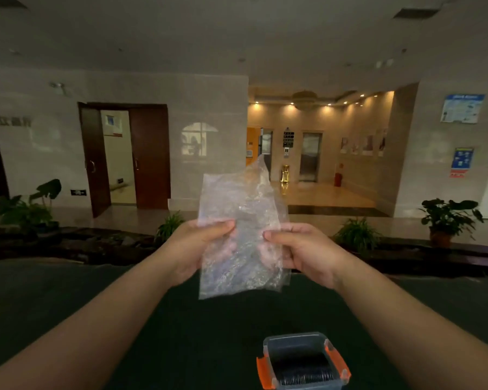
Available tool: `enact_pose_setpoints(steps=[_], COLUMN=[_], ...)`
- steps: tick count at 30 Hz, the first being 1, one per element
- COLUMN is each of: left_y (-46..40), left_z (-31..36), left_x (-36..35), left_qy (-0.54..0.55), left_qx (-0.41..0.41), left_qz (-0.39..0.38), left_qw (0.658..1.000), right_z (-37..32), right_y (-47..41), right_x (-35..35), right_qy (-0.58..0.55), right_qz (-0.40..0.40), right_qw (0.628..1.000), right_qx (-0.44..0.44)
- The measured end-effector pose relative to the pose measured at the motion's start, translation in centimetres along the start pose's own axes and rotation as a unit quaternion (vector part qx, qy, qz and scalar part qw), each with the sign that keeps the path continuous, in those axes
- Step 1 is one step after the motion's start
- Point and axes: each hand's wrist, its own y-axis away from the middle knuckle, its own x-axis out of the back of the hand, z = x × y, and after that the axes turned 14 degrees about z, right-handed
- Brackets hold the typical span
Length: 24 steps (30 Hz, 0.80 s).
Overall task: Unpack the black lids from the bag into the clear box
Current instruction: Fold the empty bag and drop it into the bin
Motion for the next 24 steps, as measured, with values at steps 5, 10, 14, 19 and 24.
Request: enact_pose_setpoints(steps=[5, 10, 14, 19, 24], left_y=[0.0, 0.1, -0.2, -0.7, -0.7], left_z=[1.1, 1.8, 2.1, 2.5, 2.7], left_x=[2.3, 3.0, 3.3, 3.7, 4.2], left_qy=[-0.091, -0.027, 0.001, -0.006, 0.002], left_qx=[-0.069, -0.073, -0.066, -0.07, -0.077], left_qz=[-0.05, -0.126, -0.114, -0.086, -0.114], left_qw=[0.992, 0.989, 0.991, 0.994, 0.99], right_z=[-0.4, 0.2, 0.2, -0.5, -1.2], right_y=[0.1, 0.0, -0.4, -0.8, -1.4], right_x=[1.6, 2.3, 1.9, 1.4, 1.0], right_qy=[0.019, -0.049, -0.095, -0.099, -0.109], right_qz=[-0.003, -0.041, -0.061, -0.035, -0.036], right_qw=[1.0, 0.997, 0.993, 0.993, 0.993], right_qx=[0.021, 0.031, 0.023, 0.046, 0.019])
